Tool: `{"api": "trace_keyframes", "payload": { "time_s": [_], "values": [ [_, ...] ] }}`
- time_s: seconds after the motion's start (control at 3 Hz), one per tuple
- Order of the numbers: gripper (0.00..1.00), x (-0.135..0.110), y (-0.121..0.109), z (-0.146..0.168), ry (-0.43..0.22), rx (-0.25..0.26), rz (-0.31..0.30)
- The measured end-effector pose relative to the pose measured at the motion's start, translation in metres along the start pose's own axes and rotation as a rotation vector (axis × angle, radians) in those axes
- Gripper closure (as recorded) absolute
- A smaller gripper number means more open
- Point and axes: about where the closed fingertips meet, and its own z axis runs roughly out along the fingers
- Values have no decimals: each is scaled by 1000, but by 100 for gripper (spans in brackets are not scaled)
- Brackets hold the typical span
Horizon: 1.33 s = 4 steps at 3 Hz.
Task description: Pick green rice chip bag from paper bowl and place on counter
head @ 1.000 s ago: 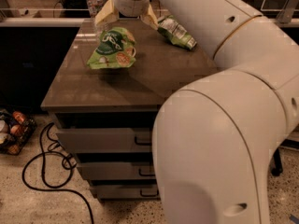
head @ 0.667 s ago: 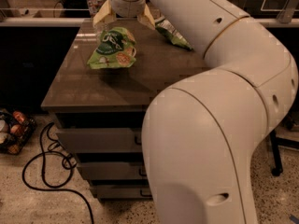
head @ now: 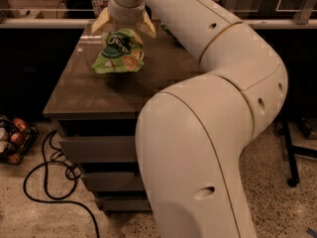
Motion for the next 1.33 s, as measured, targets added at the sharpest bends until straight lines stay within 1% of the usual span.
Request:
{"api": "trace_keyframes", "payload": {
  "time_s": [0.33, 0.67, 1.0, 1.33],
  "values": [
    [0, 4, 8, 8, 27, -10, -4],
    [0, 10, 9, 19, 60, -9, 2],
    [0, 17, 7, 38, 97, -10, 11],
    [19, 17, 7, 41, 99, -10, 9]
  ]
}}
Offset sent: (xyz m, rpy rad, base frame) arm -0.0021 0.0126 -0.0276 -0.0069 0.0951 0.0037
